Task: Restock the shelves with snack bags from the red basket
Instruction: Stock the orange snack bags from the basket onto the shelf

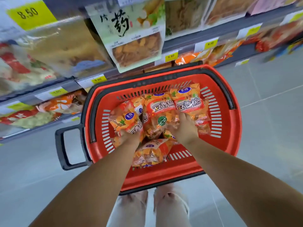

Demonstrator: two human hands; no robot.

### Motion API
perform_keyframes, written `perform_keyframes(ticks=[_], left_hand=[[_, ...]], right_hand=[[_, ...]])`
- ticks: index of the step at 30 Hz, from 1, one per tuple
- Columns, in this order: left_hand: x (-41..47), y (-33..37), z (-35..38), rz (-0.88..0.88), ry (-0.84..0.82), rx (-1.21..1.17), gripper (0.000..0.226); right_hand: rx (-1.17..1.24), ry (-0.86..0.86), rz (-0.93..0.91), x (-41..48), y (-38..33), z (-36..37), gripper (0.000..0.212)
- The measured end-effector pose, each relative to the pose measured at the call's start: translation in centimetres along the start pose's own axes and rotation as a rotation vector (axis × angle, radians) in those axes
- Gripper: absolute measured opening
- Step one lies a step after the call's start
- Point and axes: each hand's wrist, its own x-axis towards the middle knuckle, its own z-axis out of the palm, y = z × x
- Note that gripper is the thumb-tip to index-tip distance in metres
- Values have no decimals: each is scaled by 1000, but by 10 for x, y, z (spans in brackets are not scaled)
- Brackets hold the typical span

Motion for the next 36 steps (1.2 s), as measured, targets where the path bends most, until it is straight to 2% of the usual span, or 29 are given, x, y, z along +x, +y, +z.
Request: perform_keyframes(ticks=[4,9,11,14,20,25,30,36], left_hand=[[27,3,36,-19,30,-117,110],[59,-9,40,-27,190,-71,129],[70,-16,35,19,210,-54,128],[75,-24,27,126,254,-35,116],[44,-34,-11,252,184,-111,102],[-21,-54,-76,419,252,-188,92],[-99,-67,-151,648,335,-152,92],[-174,-92,-240,943,512,-219,74]], right_hand=[[67,41,29,33,-3,28,76],[65,3,110,69,-16,43,100],[29,-38,170,80,-22,46,113],[-10,-110,231,86,-28,46,111],[247,-161,264,59,-26,21,109],[322,-117,130,-7,-34,-15,101],[429,36,-87,-81,-67,-64,94],[589,218,-329,-167,-119,-107,80]])
